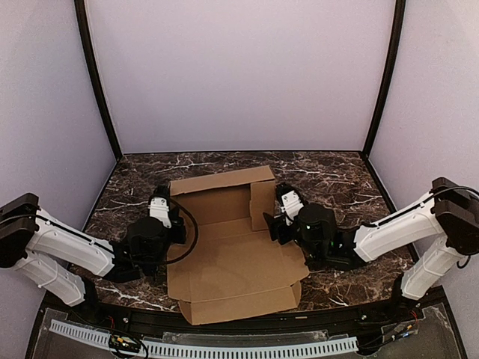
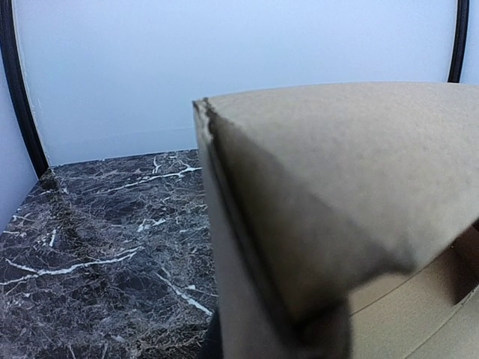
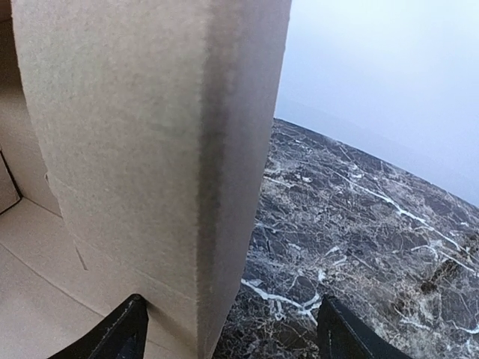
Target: Fold the paper box
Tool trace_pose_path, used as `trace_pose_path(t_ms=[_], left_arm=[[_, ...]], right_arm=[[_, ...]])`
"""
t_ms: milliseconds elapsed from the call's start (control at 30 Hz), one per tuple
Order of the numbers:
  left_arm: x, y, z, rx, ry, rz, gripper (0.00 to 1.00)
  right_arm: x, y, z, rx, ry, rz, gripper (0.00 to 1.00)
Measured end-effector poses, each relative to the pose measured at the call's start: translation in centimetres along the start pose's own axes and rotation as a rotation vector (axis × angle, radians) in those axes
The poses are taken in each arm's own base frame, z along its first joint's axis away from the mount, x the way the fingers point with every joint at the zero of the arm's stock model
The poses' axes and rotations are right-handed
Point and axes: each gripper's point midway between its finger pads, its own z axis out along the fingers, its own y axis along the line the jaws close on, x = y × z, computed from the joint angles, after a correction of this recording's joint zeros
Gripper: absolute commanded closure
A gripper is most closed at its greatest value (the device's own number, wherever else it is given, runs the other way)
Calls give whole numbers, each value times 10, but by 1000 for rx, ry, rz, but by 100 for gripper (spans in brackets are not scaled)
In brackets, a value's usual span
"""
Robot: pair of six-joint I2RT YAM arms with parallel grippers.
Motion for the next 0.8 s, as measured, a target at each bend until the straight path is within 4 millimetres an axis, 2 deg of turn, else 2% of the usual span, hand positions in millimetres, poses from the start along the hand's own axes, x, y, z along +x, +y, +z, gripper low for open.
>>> trace_pose_path(t_ms=[300,567,800], left_arm=[[-3,2,-2,-3,0,-1,99],[2,-1,-4,11,21,27,99],[5,-4,-5,28,30,35,99]], right_arm=[[-8,-1,4,-73,-54,-12,17],[-14,21,1,-220,-84,-15,14],[-16,23,0,-234,-92,-10,15]])
